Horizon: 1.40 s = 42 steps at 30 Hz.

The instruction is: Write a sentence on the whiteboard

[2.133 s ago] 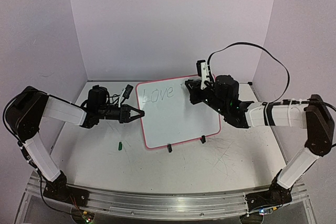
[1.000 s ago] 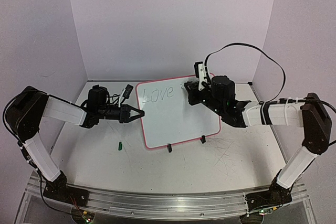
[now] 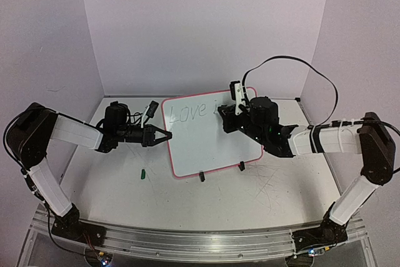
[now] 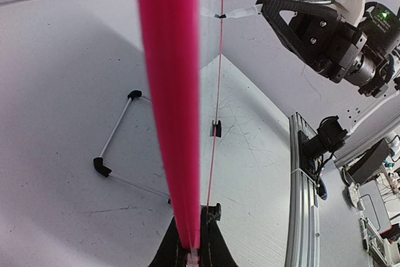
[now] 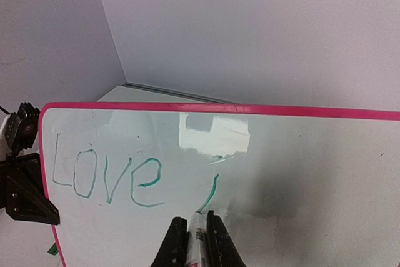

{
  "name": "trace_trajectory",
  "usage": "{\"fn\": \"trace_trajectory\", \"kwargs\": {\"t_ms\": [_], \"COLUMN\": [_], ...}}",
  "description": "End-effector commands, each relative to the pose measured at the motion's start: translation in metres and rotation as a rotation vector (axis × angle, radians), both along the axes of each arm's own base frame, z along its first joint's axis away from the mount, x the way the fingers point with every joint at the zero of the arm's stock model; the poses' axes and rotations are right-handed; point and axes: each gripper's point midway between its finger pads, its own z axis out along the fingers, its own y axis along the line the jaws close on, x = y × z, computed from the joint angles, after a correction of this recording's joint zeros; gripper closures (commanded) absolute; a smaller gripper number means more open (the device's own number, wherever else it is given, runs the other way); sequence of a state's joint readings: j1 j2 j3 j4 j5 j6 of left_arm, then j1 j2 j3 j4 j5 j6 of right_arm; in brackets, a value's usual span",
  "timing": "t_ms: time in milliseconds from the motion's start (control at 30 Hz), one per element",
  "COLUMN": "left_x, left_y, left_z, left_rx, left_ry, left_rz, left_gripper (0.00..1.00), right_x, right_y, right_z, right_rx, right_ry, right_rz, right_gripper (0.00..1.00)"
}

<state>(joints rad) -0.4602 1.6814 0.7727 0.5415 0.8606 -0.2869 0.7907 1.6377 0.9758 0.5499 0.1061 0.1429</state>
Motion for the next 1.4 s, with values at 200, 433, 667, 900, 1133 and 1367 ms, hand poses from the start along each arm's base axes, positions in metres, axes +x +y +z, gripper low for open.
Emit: {"fn": "trace_trajectory", "kwargs": {"t_ms": [200, 433, 667, 900, 1133, 1367], "left_x": [0.022, 0.021, 0.021, 0.02, 0.021, 0.02], "left_y": [0.005, 0.005, 0.005, 0.005, 0.005, 0.005], "left_z": [0.008, 0.008, 0.008, 0.008, 0.01, 0.009], "left_rx": [0.036, 0.035, 0.035, 0.035, 0.034, 0.036], "left_ry": [-0.094, -0.096, -0.096, -0.096, -0.101, -0.1], "left_rz": [0.083, 0.079, 0.075, 0.076, 0.078, 0.078], "left_gripper": [1.0, 1.0, 1.0, 1.0, 1.0, 1.0], "right_x": [0.008, 0.019, 0.024, 0.029, 0.031, 0.029], "right_y": [-0.026, -0.024, -0.029, -0.027, -0.022, -0.015], "right_z": [0.047, 0.044, 0.045, 0.04, 0.036, 0.031], "right_rx": [0.143, 0.119, 0.1, 0.092, 0.087, 0.082], "right_ry": [-0.05, -0.054, -0.072, -0.066, -0.058, -0.043], "right_rz": [-0.048, -0.069, -0.107, -0.117, -0.106, -0.071], "right_gripper": [1.0, 1.0, 1.0, 1.0, 1.0, 1.0]}}
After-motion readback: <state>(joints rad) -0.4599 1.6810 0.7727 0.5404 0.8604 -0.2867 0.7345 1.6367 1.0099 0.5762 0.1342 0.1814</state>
